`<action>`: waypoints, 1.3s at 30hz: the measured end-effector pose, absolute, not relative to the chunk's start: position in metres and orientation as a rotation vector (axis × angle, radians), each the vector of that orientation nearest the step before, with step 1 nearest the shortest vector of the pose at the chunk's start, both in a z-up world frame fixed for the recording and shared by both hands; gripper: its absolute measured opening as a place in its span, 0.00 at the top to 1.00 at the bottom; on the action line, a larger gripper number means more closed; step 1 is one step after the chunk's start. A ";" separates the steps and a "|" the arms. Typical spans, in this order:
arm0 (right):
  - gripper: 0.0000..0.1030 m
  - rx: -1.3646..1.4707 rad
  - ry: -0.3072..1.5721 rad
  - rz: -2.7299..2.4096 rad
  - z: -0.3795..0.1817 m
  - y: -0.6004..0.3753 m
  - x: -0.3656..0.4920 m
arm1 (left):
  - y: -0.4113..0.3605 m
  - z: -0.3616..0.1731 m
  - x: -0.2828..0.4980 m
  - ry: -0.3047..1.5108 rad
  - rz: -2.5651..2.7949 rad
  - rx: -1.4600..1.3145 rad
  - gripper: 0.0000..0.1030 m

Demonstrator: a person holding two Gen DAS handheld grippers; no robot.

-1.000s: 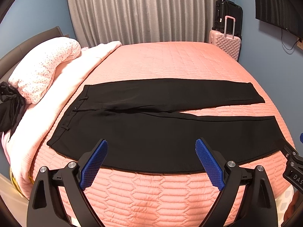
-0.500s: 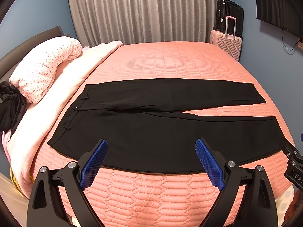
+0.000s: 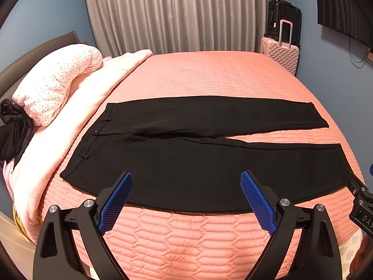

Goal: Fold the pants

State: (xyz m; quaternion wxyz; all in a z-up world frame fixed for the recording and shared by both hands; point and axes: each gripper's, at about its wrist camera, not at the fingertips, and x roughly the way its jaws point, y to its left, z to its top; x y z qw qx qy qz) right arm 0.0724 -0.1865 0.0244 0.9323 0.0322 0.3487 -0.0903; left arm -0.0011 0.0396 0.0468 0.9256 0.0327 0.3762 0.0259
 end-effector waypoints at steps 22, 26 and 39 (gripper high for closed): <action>0.04 0.076 0.827 -0.182 -0.020 -0.347 0.247 | 0.171 0.028 0.143 0.747 0.247 0.047 0.10; 0.06 0.111 0.946 -0.168 -0.059 -0.431 0.357 | 0.263 -0.008 0.256 0.859 0.401 -0.002 0.10; 0.04 0.155 1.069 -0.088 -0.149 -0.518 0.499 | 0.429 -0.115 0.421 1.092 0.463 -0.170 0.10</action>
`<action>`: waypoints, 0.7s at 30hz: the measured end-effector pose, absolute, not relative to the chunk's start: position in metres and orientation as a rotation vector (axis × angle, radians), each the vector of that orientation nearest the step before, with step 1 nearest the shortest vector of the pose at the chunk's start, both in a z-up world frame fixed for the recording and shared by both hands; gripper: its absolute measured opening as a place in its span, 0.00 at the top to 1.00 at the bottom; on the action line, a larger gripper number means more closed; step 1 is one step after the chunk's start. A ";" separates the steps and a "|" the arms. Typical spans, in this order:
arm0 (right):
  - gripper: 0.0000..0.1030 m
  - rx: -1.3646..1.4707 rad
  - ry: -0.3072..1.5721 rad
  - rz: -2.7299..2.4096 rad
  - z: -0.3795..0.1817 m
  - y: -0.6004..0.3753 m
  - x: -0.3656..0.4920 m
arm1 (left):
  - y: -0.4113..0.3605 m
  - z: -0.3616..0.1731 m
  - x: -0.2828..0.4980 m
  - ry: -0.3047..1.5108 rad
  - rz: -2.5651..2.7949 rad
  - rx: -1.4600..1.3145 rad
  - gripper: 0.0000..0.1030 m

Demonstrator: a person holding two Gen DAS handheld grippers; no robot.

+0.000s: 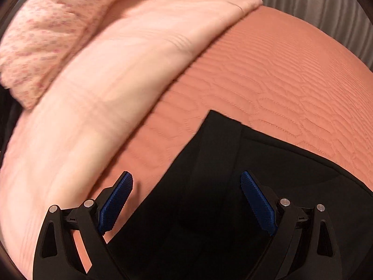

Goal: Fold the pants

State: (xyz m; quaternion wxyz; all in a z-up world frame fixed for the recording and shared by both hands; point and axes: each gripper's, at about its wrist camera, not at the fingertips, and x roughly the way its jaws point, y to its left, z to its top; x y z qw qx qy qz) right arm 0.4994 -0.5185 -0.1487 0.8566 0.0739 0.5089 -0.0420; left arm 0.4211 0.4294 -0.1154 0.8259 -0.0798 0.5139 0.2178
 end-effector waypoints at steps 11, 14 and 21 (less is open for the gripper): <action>0.95 0.102 1.026 -0.035 -0.128 -0.501 0.481 | 0.411 -0.112 0.451 1.070 0.371 -0.102 0.85; 0.95 0.132 0.999 -0.027 -0.109 -0.499 0.471 | 0.418 -0.080 0.420 0.981 0.324 -0.201 0.90; 0.95 0.129 0.862 0.069 -0.015 -0.501 0.387 | 0.410 0.013 0.331 0.843 0.190 -0.256 0.90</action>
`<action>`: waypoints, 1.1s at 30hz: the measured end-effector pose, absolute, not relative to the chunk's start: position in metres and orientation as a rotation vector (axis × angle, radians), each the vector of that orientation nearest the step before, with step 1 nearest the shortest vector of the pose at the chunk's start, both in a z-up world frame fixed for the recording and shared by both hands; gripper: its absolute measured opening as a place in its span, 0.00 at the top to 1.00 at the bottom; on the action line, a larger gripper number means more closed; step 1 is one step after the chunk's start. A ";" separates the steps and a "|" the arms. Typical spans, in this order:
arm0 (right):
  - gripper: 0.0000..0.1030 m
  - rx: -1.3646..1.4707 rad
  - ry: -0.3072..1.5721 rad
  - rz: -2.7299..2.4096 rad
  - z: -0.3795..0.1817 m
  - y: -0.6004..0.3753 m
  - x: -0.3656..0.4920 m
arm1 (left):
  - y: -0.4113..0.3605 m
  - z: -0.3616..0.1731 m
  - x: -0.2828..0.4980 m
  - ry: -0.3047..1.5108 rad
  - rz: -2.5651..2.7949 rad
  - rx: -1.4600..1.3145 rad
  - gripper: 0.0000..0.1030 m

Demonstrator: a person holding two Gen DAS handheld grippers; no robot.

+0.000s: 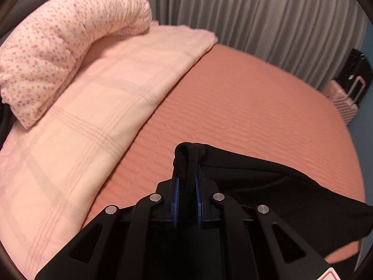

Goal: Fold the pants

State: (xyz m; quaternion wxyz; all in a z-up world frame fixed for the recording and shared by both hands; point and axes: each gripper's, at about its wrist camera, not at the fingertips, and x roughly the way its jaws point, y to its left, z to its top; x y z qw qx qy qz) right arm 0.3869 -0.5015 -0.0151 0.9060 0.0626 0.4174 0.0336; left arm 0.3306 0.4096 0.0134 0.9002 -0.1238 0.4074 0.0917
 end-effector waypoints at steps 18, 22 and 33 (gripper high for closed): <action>0.92 0.004 1.023 0.152 -0.045 -0.502 0.169 | 0.422 -0.055 0.065 1.060 0.261 0.031 0.86; 0.86 0.054 1.063 0.107 -0.064 -0.505 0.143 | 0.451 -0.112 0.044 1.186 0.442 0.003 0.88; 0.33 0.376 0.883 0.043 -0.032 -0.557 0.090 | 0.378 -0.020 0.041 0.944 0.443 0.013 0.72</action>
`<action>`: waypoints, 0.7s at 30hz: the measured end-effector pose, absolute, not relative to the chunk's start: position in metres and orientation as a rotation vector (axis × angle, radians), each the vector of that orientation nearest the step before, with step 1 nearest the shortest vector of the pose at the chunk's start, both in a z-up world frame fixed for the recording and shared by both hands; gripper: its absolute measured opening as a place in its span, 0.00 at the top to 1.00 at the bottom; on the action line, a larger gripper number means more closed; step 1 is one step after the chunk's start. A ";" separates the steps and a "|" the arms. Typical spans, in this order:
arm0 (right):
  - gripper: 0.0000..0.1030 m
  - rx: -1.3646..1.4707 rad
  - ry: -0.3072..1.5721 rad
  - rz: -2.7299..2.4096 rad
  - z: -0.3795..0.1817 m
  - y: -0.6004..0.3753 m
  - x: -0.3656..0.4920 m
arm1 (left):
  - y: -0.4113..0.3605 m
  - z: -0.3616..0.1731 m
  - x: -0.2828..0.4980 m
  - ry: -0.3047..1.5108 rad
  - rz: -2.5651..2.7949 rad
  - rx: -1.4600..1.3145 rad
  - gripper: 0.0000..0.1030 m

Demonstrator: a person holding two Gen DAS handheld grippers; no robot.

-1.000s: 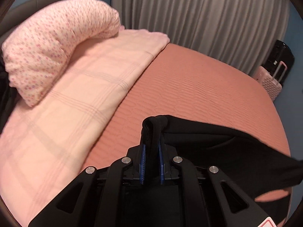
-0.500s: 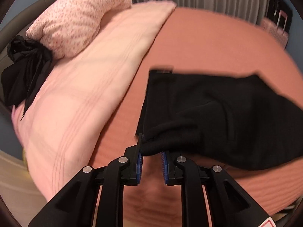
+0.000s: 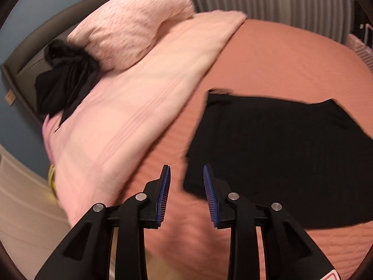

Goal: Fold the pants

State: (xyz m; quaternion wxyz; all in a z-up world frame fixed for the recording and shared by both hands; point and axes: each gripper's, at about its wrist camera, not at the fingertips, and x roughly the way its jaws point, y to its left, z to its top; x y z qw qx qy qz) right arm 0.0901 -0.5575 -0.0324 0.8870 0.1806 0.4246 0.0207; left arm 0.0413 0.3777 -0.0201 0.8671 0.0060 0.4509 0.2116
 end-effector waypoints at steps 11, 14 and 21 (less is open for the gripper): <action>0.90 0.105 0.912 0.160 -0.009 -0.536 0.142 | 0.231 -0.044 0.087 1.008 0.301 -0.048 0.70; 0.91 0.006 0.675 0.222 0.073 -0.523 0.132 | 0.228 -0.046 0.090 1.027 0.323 -0.033 0.66; 0.85 -0.187 1.071 0.025 -0.075 -0.559 0.106 | 0.241 -0.063 0.089 1.071 0.409 0.031 0.59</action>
